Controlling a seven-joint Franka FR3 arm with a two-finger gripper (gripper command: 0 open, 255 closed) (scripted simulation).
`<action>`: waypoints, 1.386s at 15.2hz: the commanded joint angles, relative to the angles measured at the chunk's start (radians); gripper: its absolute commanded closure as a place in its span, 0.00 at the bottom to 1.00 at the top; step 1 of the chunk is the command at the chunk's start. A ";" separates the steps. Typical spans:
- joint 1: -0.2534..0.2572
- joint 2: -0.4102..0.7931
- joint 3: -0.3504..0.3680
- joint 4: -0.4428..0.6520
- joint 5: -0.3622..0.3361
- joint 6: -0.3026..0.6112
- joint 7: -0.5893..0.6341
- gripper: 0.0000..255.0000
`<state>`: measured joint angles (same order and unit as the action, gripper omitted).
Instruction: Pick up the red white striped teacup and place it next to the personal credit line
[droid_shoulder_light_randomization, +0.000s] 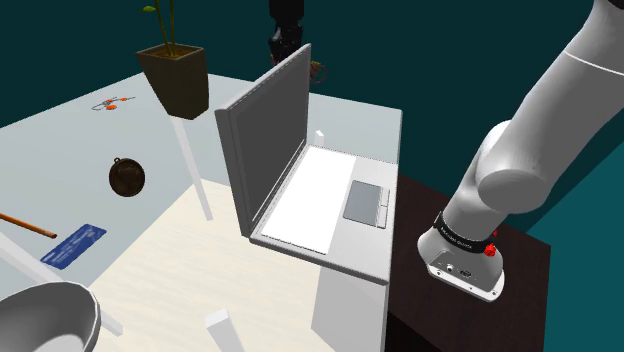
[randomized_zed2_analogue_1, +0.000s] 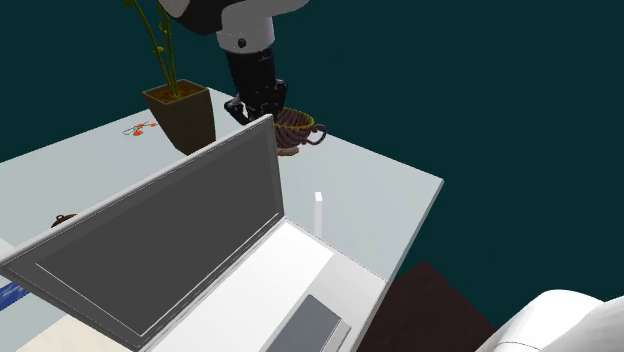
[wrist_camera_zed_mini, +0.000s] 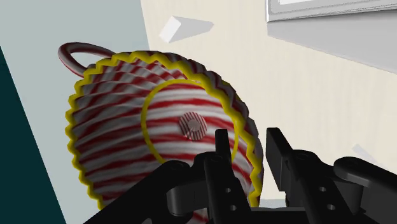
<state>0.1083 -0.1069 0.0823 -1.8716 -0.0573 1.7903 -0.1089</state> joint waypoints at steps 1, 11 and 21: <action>0.021 -0.004 0.026 0.000 0.002 -0.006 0.047 1.00; 0.130 0.058 0.160 0.077 -0.002 -0.037 0.290 1.00; 0.258 0.227 0.279 0.281 -0.055 -0.098 0.540 1.00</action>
<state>0.3505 0.0963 0.3498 -1.6247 -0.1035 1.7045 0.4023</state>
